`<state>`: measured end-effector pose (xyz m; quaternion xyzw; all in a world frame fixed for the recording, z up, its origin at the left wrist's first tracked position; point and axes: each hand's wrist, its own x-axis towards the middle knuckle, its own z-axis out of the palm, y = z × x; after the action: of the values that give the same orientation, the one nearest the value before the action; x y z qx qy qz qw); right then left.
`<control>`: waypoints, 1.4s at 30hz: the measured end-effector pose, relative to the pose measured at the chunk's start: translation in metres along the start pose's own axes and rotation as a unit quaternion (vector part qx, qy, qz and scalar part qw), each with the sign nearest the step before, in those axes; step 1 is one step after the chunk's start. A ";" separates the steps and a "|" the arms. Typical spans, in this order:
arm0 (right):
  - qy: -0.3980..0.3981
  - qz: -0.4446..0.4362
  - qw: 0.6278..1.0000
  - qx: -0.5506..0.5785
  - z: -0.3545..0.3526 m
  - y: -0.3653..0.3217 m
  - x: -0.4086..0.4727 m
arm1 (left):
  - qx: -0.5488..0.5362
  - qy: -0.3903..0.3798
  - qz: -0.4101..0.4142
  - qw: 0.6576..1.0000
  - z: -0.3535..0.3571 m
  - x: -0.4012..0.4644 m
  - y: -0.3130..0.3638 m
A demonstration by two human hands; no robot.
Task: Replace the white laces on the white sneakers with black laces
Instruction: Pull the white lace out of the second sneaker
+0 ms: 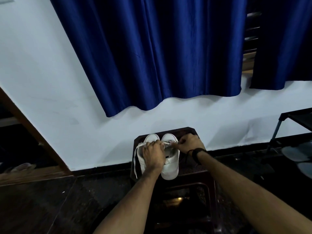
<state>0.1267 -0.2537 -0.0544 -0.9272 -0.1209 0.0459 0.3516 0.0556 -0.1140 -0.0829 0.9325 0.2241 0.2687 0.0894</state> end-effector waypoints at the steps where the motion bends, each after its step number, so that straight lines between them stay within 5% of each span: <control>1: -0.001 -0.001 1.000 0.009 0.005 -0.001 -0.001 | 0.006 -0.003 0.000 1.000 0.000 0.000 0.000; 8: -0.004 0.054 0.989 0.139 0.013 -0.017 0.005 | 0.013 -0.001 -0.006 1.000 0.003 0.000 0.001; 19: 0.134 -0.042 0.989 0.040 0.018 -0.028 -0.022 | -0.003 -0.008 -0.013 1.000 0.009 -0.001 -0.001; 27: 0.045 -0.207 0.956 -0.202 0.006 -0.020 0.011 | -0.010 -0.004 -0.015 1.000 0.006 -0.002 0.000; 29: 0.030 -0.237 0.965 -0.109 0.002 -0.018 0.019 | -0.017 -0.008 -0.017 1.000 0.006 -0.001 -0.001; 31: -0.030 -0.192 0.975 0.103 -0.004 -0.013 0.020 | -0.013 -0.013 -0.016 1.000 0.007 0.000 -0.001; 34: -0.108 -0.117 0.944 0.288 -0.005 -0.005 0.024 | -0.006 -0.017 -0.017 1.000 0.009 0.000 0.000; 38: -0.128 -0.175 0.971 0.098 -0.022 -0.006 0.034 | -0.009 -0.006 -0.021 1.000 0.007 -0.001 0.000; 42: -0.115 -0.273 0.929 -0.223 -0.039 -0.015 0.032 | 0.001 -0.020 -0.017 1.000 0.006 -0.002 0.001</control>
<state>0.1616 -0.2596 -0.0159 -0.9012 -0.4159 0.0269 0.1185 0.0580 -0.1158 -0.0884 0.9338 0.2385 0.2480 0.0977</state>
